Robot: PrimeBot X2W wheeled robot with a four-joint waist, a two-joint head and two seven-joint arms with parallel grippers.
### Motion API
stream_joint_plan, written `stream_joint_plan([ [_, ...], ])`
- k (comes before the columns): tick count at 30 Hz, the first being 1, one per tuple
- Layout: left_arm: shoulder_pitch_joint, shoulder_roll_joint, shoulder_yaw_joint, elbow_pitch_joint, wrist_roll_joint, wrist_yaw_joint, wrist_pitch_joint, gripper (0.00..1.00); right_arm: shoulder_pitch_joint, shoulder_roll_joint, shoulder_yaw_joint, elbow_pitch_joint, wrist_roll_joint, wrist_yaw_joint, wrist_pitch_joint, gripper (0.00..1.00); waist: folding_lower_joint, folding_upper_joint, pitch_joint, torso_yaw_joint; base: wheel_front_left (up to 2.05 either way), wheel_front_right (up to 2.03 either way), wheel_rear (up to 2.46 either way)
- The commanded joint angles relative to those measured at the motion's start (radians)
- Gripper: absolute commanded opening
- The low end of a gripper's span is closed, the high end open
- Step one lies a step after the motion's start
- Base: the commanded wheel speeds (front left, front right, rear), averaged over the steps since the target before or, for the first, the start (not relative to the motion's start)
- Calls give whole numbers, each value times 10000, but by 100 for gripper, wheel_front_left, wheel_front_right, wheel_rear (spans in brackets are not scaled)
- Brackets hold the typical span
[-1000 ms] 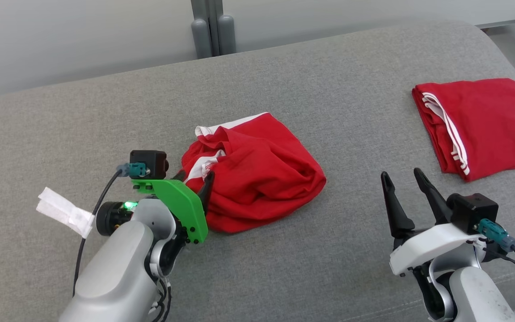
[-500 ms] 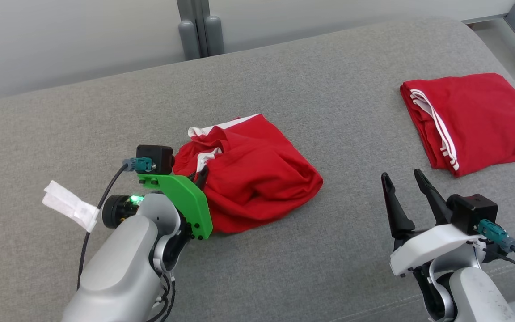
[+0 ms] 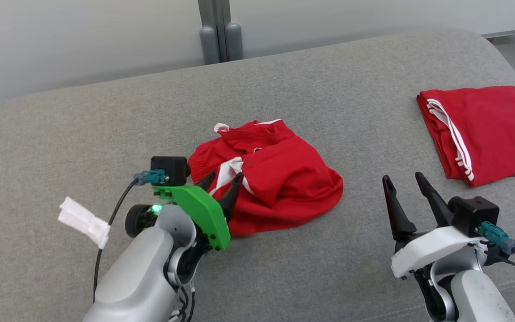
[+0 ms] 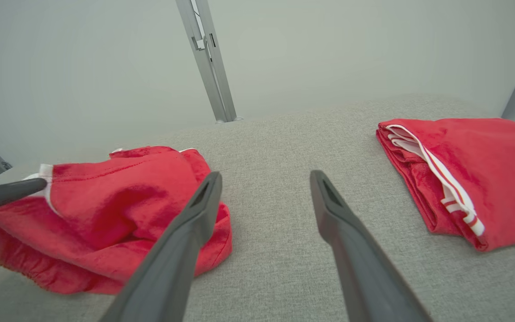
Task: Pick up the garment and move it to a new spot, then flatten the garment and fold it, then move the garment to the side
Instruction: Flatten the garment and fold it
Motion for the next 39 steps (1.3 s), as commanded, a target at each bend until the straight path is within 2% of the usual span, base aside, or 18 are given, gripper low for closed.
stream_joint_plan([
  [1, 301, 197, 160, -64, -129, 106, -104, 100, 73, -4, -56, -50, -20, -17, -15, 100, 0, 0, 24, 74, 0, 0, 0],
  [4, 761, 481, 524, -313, -426, 321, -240, 100, 140, -10, -147, -82, -35, -15, -39, 100, 0, 0, 39, 180, 0, 0, 0],
  [8, 1548, 991, 1161, -889, -828, 870, -332, 100, 212, -29, -266, -100, -56, -15, -19, 100, 0, 0, 21, 311, 0, 0, 0],
  [12, 2213, 1249, 1541, -1459, -1306, 1320, 101, 100, 222, -9, -253, -153, -79, -15, 29, 100, 0, 0, 46, 430, 0, 0, 0],
  [14, 2379, 1320, 1569, -1712, -1521, 1385, 355, 100, 178, 3, -232, -165, -82, -15, 34, 100, 0, 0, 90, 469, 0, 0, 0],
  [19, 2248, 1068, 1454, -2047, -1817, 1267, 820, 100, -4, 23, -143, -175, -62, -15, 59, 100, 0, 0, 198, 477, 0, 0, 0],
  [28, 2210, 760, 1299, -1988, -2410, 982, 1572, 100, 15, -29, -193, -141, -67, -15, -7, 100, 0, 0, 256, 30, 0, 0, 0],
  [33, 2340, 990, 1149, -2113, -2300, 810, 1696, 100, 104, -59, -250, -131, -60, -17, -20, 100, 0, 0, 228, -88, 0, 0, 0],
  [39, 2353, 886, 829, -1949, -2040, 1035, 1780, 100, 54, -12, -202, -157, -67, -17, 38, 100, 0, 0, 162, -129, 0, 0, 0],
])
